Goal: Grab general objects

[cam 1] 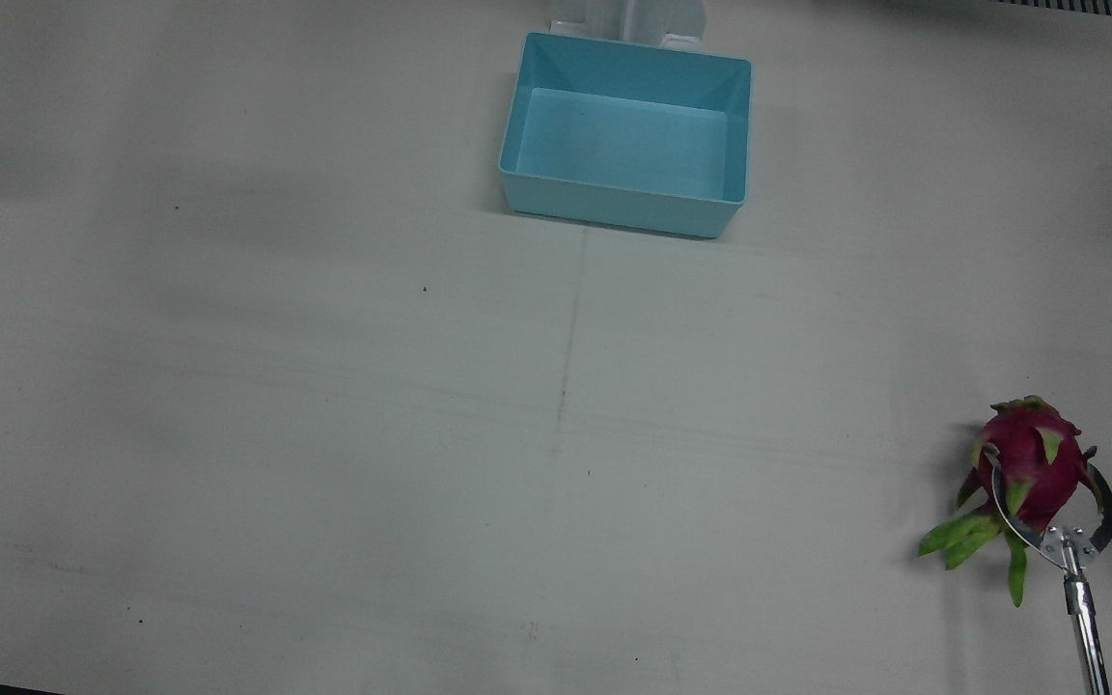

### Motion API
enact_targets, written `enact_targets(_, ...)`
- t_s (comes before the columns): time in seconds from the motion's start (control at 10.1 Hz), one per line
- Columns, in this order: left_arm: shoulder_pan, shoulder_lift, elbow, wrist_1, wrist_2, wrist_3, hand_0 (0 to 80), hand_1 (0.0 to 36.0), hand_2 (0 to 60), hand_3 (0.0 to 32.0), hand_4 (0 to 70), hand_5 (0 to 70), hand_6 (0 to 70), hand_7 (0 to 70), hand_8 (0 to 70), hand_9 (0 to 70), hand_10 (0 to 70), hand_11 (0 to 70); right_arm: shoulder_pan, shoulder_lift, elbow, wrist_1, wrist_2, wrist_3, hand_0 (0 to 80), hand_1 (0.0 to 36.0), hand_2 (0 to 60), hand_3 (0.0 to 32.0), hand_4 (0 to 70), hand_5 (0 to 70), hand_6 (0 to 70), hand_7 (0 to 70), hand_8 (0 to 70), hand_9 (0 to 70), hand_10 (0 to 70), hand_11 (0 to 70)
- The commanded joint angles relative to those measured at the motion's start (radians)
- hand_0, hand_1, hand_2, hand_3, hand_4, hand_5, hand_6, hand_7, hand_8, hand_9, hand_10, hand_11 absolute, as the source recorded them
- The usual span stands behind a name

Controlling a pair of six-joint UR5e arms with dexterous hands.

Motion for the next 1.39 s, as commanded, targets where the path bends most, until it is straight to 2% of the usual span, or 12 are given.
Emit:
enact_targets(0.0,0.001,-0.001,0.001,0.004,0.0,0.007,47.5,9.0,0.0,0.0,24.9,31.3,26.2,48.5,4.2,10.0,4.3,7.1,0.0,0.0,0.0,0.0,0.0,0.0,0.0,0.0,0.0,0.0,0.0,0.0,0.0,0.0,0.0,0.0,0.0,0.0)
enact_targets(0.4,0.002,-0.001,0.001,0.004,-0.002,0.009,47.4,8.8,0.0,0.0,24.4,30.6,26.4,48.9,4.2,10.5,4.6,7.4,0.001,0.0,0.0,0.0,-0.001,0.0,0.0,0.0,0.0,0.0,0.0,0.0,0.0,0.0,0.0,0.0,0.0,0.0)
enact_targets(0.6,0.002,-0.008,-0.001,0.026,-0.002,0.04,47.3,8.8,0.0,0.0,24.6,30.8,26.8,49.3,4.6,11.2,4.6,7.5,0.001,0.0,0.001,-0.002,0.0,0.0,0.0,0.0,0.0,0.0,0.0,0.0,0.0,0.0,0.0,0.0,0.0,0.0)
enact_targets(0.89,0.02,0.001,-0.041,0.055,0.0,0.047,48.4,12.1,5.2,0.0,23.9,30.1,26.4,48.7,4.3,10.5,4.9,8.1,0.001,0.0,0.003,-0.002,0.0,0.0,0.0,0.0,0.0,0.0,0.0,0.0,0.0,0.0,0.0,0.0,0.0,0.0)
enact_targets(0.99,0.022,0.012,-0.061,0.073,0.0,0.093,49.0,13.0,5.2,0.0,22.3,28.7,24.1,46.7,3.8,8.4,3.2,5.9,0.001,0.0,0.005,-0.003,0.0,0.0,0.0,0.0,0.0,0.0,0.0,0.0,0.0,0.0,0.0,0.0,0.0,0.0)
enact_targets(1.09,0.02,0.088,-0.15,0.093,-0.003,0.159,49.3,13.7,5.0,0.0,20.4,26.9,21.7,44.4,3.3,7.4,1.9,4.1,0.001,0.0,0.003,-0.002,0.0,0.0,0.0,0.0,0.0,0.0,0.0,0.0,0.0,0.0,0.0,0.0,0.0,0.0)
enact_targets(1.19,0.025,0.22,-0.308,0.119,-0.05,0.229,50.0,14.7,5.2,0.0,19.4,25.0,20.1,42.7,3.0,7.1,1.1,3.0,0.001,0.0,0.005,-0.003,0.0,0.0,0.0,0.0,0.0,0.0,0.0,0.0,0.0,0.0,0.0,0.0,0.0,0.0)
enact_targets(1.29,0.025,0.317,-0.4,0.124,-0.101,0.271,50.3,15.7,6.2,0.0,18.0,18.3,17.1,38.7,2.4,6.3,0.0,0.8,0.001,0.0,0.005,-0.003,0.0,0.0,0.0,0.0,0.0,0.0,0.0,0.0,0.0,0.0,0.0,0.0,0.0,0.0)
